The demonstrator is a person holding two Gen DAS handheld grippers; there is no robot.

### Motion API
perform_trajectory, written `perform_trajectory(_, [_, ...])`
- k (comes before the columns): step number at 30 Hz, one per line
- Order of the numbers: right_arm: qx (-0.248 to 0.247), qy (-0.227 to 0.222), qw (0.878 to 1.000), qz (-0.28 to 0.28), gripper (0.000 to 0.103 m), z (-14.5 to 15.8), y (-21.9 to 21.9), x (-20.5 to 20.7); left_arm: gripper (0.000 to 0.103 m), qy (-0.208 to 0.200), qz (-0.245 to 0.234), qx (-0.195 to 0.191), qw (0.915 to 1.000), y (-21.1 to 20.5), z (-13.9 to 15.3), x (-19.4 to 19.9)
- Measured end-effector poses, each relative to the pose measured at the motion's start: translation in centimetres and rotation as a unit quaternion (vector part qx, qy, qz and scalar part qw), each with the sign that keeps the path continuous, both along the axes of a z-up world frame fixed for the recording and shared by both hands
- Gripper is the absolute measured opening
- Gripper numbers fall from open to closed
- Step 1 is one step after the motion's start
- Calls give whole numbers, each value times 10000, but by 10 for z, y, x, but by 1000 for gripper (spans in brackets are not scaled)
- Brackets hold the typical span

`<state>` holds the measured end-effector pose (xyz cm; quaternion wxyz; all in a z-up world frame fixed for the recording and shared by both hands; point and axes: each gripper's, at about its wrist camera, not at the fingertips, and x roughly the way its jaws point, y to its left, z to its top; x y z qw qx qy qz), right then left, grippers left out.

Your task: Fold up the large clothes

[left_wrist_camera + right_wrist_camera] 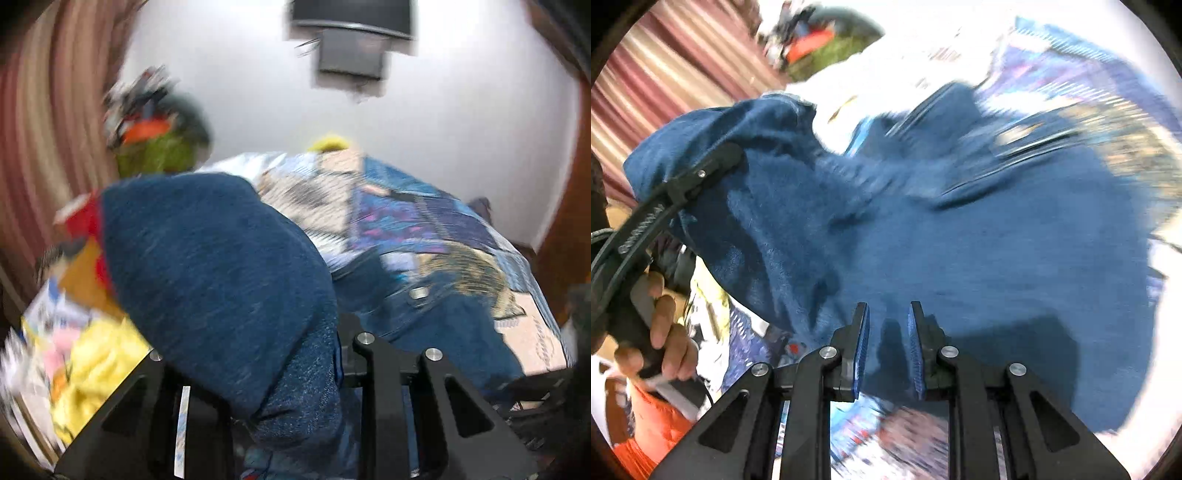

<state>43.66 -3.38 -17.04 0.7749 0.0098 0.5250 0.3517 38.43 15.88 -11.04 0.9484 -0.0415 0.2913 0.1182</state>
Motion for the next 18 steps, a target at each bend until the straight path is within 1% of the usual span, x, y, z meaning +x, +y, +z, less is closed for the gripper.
perform_trajectory(3, [130, -309, 9977, -590, 16, 26, -66, 1, 28, -168, -557, 437, 9973, -52, 11, 13])
perform_trajectory(5, [89, -449, 9944, -948, 16, 37, -102, 0, 27, -232, -1023, 658, 9923, -95, 12, 20])
perform_trajectory(7, [3, -622, 9894, -1316, 16, 48, -139, -2, 27, -123, -1431, 859, 9859, -132, 3, 28])
perform_trajectory(8, [-5, -678, 9870, -1458, 16, 53, -155, -4, 27, 13, -1623, 929, 9824, -147, -6, 32])
perform_trajectory(10, [12, -686, 9835, -1672, 16, 60, -183, -8, 27, 505, -1987, 871, 9749, -170, -29, 40])
perform_trajectory(12, [6, -648, 9815, -1803, 16, 63, -207, -15, 27, 1001, -2300, 807, 9647, -185, -54, 44])
perform_trajectory(13, [0, -653, 9808, -1835, 16, 62, -213, -22, 27, 1185, -2400, 831, 9599, -191, -66, 43])
perform_trajectory(14, [-30, -662, 9804, -1855, 16, 62, -217, -26, 28, 1288, -2451, 903, 9567, -194, -74, 39])
perform_trajectory(16, [-129, -688, 9811, -1804, 16, 62, -220, -31, 29, 1373, -2511, 975, 9532, -198, -82, 28])
perform_trajectory(18, [-209, -755, 9819, -1724, 16, 60, -217, -34, 36, 1427, -2604, 979, 9499, -200, -83, 19])
